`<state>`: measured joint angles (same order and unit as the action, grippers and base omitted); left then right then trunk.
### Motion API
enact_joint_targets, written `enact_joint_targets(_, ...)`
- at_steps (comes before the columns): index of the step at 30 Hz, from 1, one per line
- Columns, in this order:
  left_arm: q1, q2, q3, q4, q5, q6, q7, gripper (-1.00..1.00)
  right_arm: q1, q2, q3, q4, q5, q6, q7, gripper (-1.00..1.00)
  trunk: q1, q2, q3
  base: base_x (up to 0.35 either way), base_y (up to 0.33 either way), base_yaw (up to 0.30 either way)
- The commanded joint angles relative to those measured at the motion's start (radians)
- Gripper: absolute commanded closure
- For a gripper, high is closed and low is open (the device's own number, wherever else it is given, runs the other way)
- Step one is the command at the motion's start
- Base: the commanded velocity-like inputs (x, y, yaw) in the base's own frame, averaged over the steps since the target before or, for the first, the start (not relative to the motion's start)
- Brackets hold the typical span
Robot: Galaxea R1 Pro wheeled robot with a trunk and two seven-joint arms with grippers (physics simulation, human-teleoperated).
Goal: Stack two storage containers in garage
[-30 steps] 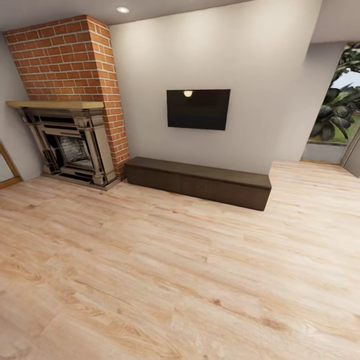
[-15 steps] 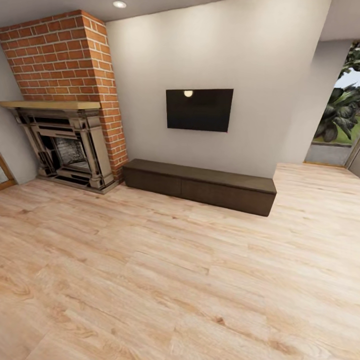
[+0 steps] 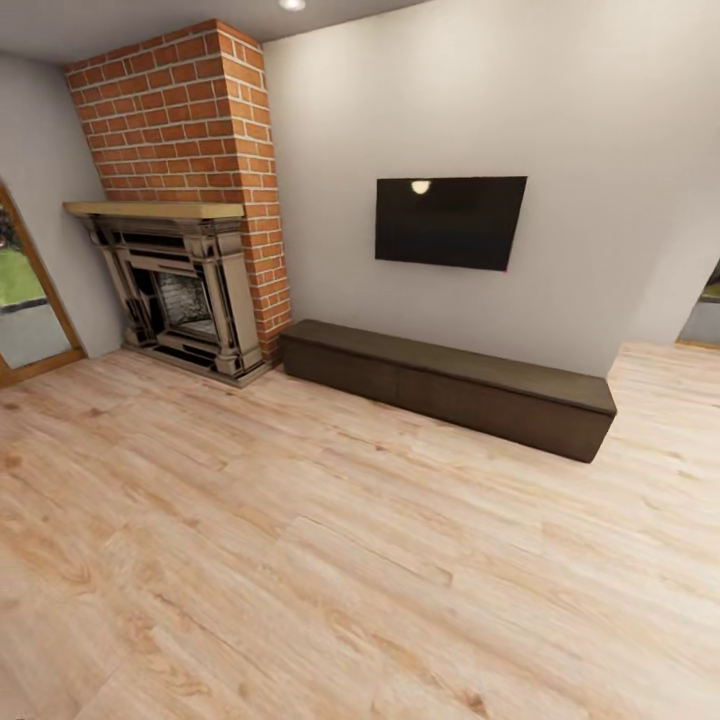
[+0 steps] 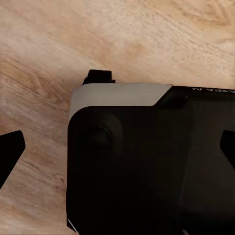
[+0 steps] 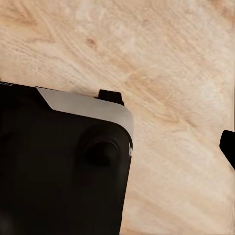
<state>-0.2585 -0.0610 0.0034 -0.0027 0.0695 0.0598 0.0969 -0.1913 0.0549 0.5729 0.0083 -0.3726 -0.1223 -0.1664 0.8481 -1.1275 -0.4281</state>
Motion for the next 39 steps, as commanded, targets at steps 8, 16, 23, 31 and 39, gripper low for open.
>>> enact_joint_targets(8,-0.001,0.000,0.000,0.000,0.007,0.004,0.003,-1.00,0.000,0.000,0.008,0.001,-0.009,-0.004,-0.002,-1.00,0.001,0.000,-0.001,0.322,0.000,0.271)
enact_joint_targets(16,-0.001,0.000,0.000,0.000,0.007,0.004,0.003,-1.00,0.000,0.000,0.008,0.001,-0.009,-0.004,-0.002,-1.00,0.001,0.000,-0.001,0.322,0.000,0.271)
enact_joint_targets(23,-0.001,0.000,0.000,0.000,0.007,0.004,0.003,-1.00,0.000,0.000,0.008,0.001,-0.009,-0.004,-0.002,-1.00,0.001,0.000,-0.001,0.322,0.000,0.271)
enact_joint_targets(31,-0.001,0.000,0.000,0.000,0.007,0.004,0.003,-1.00,0.000,0.000,0.008,0.001,-0.009,-0.004,-0.002,-1.00,0.001,0.000,-0.001,0.322,0.000,0.271)
enact_joint_targets(39,-0.001,0.000,0.000,0.000,0.007,0.004,0.003,-1.00,0.000,0.000,0.008,0.001,-0.009,-0.004,-0.002,-1.00,0.001,0.000,-0.001,0.322,0.000,0.271)
